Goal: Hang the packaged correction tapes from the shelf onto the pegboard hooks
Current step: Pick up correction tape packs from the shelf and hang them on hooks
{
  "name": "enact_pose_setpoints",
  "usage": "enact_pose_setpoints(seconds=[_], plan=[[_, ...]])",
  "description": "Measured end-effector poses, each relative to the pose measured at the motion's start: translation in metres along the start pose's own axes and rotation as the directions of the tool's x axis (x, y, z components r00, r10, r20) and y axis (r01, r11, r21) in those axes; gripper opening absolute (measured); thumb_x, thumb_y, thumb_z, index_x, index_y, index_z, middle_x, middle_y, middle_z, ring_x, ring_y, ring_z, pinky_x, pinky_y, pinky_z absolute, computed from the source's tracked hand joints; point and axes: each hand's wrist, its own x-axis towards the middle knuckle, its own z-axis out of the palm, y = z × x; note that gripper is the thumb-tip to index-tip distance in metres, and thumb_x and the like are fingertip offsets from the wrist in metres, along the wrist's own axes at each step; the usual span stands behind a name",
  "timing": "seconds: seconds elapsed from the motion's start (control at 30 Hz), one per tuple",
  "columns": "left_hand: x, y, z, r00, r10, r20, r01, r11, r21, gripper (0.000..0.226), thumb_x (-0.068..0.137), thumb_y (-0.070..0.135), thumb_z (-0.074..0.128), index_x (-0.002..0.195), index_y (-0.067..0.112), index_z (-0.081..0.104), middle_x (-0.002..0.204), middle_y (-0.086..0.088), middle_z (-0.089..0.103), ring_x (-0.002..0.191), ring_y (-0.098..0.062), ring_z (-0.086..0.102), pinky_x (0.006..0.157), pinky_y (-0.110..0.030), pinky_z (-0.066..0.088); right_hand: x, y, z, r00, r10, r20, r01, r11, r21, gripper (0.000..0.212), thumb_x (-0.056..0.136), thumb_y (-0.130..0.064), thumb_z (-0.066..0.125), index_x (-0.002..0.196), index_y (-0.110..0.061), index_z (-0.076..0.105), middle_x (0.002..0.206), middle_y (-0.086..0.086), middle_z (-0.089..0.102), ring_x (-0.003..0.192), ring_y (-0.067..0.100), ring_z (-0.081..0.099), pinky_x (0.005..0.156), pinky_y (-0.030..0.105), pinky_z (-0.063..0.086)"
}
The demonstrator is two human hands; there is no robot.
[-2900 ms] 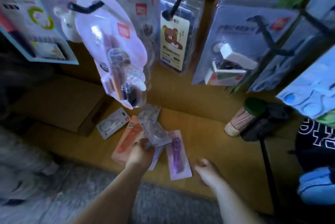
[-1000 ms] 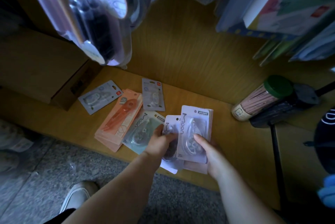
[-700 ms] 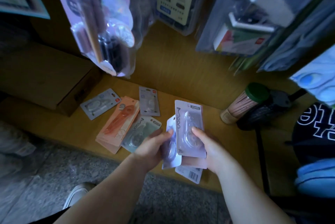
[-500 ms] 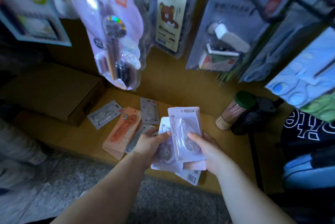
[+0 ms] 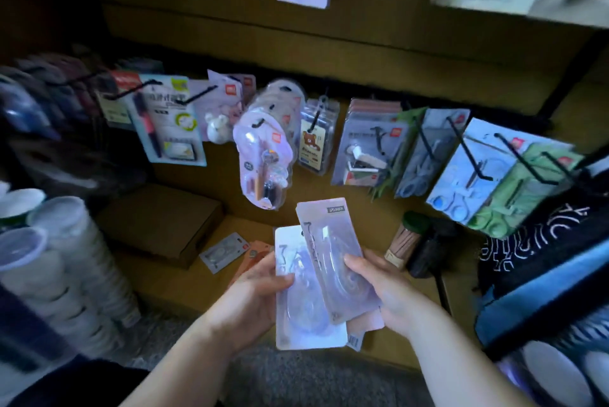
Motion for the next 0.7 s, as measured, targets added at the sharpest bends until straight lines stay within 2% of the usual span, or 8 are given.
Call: enact_pose_setpoints(seconds=[0.17, 0.27, 0.33, 0.4, 0.53, 0.63, 0.7], plan=[[-0.044, 0.039, 0.043, 0.981, 0.194, -0.01, -0.192, 0.976, 0.105, 0.077, 0.047, 0.025, 0.088, 0.117, 0.012, 0.059, 0.109, -0.016, 0.069, 0.092, -0.029, 0.07, 0.065, -0.035, 0.058, -0.043, -0.033, 0.038, 0.97, -0.241, -0.03, 0.241, 0.97, 0.015, 0.011, 0.089, -0.015, 0.054, 0.093, -0.024, 0.058, 0.067, -0.008, 0.073, 0.058, 0.008, 0.069, 0.049, 0.024, 0.054], [-0.063, 0.067, 0.073, 0.942, 0.332, -0.048, -0.321, 0.933, 0.166, 0.051, 0.067, 0.011, 0.074, 0.114, 0.004, 0.058, 0.097, -0.017, 0.073, 0.08, -0.028, 0.072, 0.06, -0.033, 0.057, -0.064, -0.062, 0.061, 0.892, -0.43, -0.135, 0.43, 0.902, -0.036, 0.018, 0.086, -0.015, 0.059, 0.099, -0.027, 0.054, 0.085, -0.013, 0.064, 0.073, 0.005, 0.063, 0.058, 0.019, 0.053], [-0.074, 0.083, 0.09, 0.916, 0.396, -0.066, -0.374, 0.901, 0.219, 0.04, 0.072, 0.006, 0.062, 0.112, 0.001, 0.057, 0.091, -0.017, 0.073, 0.075, -0.028, 0.072, 0.058, -0.034, 0.058, -0.076, -0.079, 0.072, 0.845, -0.51, -0.163, 0.506, 0.86, -0.068, 0.02, 0.085, -0.02, 0.061, 0.102, -0.028, 0.053, 0.088, -0.015, 0.062, 0.077, 0.002, 0.061, 0.055, 0.012, 0.05], [-0.082, 0.098, 0.103, 0.891, 0.448, -0.07, -0.415, 0.869, 0.269, 0.039, 0.073, 0.006, 0.063, 0.111, 0.002, 0.058, 0.094, -0.017, 0.073, 0.077, -0.029, 0.072, 0.061, -0.036, 0.059, -0.087, -0.096, 0.082, 0.811, -0.558, -0.177, 0.553, 0.829, -0.083, 0.016, 0.085, -0.023, 0.061, 0.098, -0.031, 0.055, 0.088, -0.016, 0.062, 0.077, 0.002, 0.061, 0.05, 0.009, 0.047], [-0.092, 0.126, 0.12, 0.853, 0.518, -0.072, -0.479, 0.829, 0.29, 0.045, 0.073, 0.014, 0.061, 0.117, 0.006, 0.057, 0.111, -0.021, 0.068, 0.097, -0.038, 0.066, 0.08, -0.045, 0.056, -0.099, -0.131, 0.097, 0.775, -0.606, -0.178, 0.596, 0.795, -0.112, 0.019, 0.083, -0.026, 0.063, 0.099, -0.025, 0.054, 0.089, -0.009, 0.062, 0.077, 0.005, 0.061, 0.056, 0.016, 0.045], [-0.097, 0.143, 0.126, 0.851, 0.525, -0.036, -0.503, 0.831, 0.238, 0.053, 0.073, 0.022, 0.056, 0.124, 0.008, 0.053, 0.12, -0.024, 0.062, 0.11, -0.047, 0.057, 0.091, -0.06, 0.044, -0.101, -0.153, 0.105, 0.793, -0.592, -0.144, 0.588, 0.806, -0.069, 0.02, 0.083, -0.026, 0.063, 0.098, -0.016, 0.053, 0.083, -0.003, 0.063, 0.073, 0.012, 0.061, 0.057, 0.024, 0.045], [-0.099, 0.151, 0.129, 0.869, 0.494, 0.025, -0.487, 0.845, 0.221, 0.056, 0.072, 0.028, 0.063, 0.125, 0.013, 0.053, 0.123, -0.021, 0.061, 0.113, -0.046, 0.055, 0.094, -0.067, 0.039, -0.101, -0.164, 0.111, 0.803, -0.584, -0.115, 0.583, 0.811, -0.051, 0.016, 0.085, -0.026, 0.06, 0.094, -0.014, 0.053, 0.078, -0.002, 0.063, 0.068, 0.013, 0.061, 0.053, 0.023, 0.043]])
